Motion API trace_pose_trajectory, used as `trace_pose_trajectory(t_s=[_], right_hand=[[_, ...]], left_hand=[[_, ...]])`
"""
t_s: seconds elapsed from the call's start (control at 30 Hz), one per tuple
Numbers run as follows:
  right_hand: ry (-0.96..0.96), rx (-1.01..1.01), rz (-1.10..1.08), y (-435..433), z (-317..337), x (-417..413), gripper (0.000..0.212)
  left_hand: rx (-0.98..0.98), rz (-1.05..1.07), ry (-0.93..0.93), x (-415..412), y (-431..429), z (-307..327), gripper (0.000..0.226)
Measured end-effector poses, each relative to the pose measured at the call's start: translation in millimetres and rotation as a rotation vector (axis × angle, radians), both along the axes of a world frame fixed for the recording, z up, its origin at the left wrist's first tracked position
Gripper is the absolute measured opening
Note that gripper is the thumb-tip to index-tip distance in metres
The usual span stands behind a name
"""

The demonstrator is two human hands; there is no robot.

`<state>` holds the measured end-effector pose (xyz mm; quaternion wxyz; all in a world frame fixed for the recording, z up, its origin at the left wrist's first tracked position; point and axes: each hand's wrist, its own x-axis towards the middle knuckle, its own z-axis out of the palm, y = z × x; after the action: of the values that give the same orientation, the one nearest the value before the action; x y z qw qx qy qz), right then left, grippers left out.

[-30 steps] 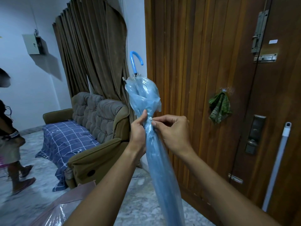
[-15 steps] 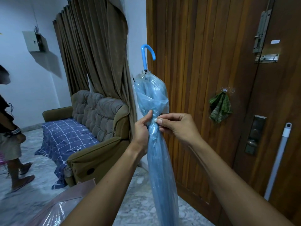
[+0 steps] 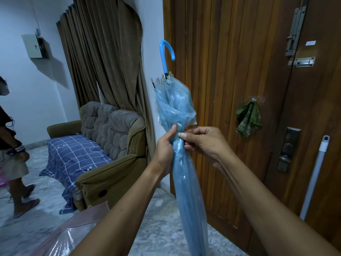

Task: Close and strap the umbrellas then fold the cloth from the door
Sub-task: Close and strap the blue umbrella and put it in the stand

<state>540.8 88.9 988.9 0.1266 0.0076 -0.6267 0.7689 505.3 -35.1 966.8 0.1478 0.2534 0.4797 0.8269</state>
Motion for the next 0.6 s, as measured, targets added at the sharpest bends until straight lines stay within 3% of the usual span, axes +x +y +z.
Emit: trace_pose_trajectory(t_s=[0.23, 0.47, 0.6], right_hand=[[0.018, 0.174, -0.024, 24.7, -12.7, -2.9, 0.024], [-0.015, 0.051, 0.023, 56.2, -29.0, 1.5, 0.041], [-0.019, 0.069, -0.047, 88.4, -53.7, 4.5, 0.042]], left_hand=[[-0.046, 0.026, 0.008, -9.8, 1.6, -7.3, 0.039], [-0.178, -0.102, 0.071, -18.8, 36.0, -26.3, 0.048], [-0.353, 0.011, 0.189, -15.8, 65.6, -35.2, 0.039]])
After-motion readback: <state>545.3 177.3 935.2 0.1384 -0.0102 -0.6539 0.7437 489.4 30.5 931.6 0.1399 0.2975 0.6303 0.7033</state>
